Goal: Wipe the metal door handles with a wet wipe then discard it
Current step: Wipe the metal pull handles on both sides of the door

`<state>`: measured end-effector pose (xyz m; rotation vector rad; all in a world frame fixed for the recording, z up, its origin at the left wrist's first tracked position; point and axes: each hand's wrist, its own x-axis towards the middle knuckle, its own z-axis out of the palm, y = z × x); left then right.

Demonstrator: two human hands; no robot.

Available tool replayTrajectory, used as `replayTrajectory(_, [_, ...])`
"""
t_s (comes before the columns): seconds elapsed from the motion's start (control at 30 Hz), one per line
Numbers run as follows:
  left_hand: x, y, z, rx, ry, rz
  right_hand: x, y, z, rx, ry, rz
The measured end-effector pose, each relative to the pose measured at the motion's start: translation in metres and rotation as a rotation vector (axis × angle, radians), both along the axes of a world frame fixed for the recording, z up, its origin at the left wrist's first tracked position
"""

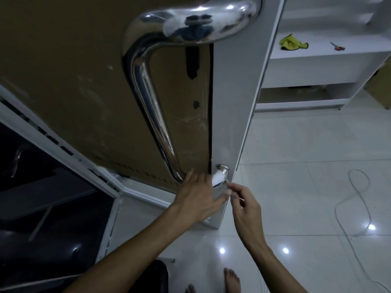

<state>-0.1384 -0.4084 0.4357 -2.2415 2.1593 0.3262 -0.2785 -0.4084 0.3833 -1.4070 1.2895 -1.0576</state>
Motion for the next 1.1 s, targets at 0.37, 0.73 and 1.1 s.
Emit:
replayTrajectory(0.37, [-0.010,-0.050,0.023,0.323,0.848,0.399,-0.008,-0.005,0.002,0.097,-0.080,-0.080])
replayTrajectory(0.73, [0.018,0.021,-0.018,-0.143,0.138,-0.185,0.013,0.018,0.015,-0.180,0.075,-0.066])
replayTrajectory(1.1, [0.027,0.020,-0.014,-0.334,0.269,-0.161,0.053,0.036,0.022,0.209,-0.080,-0.020])
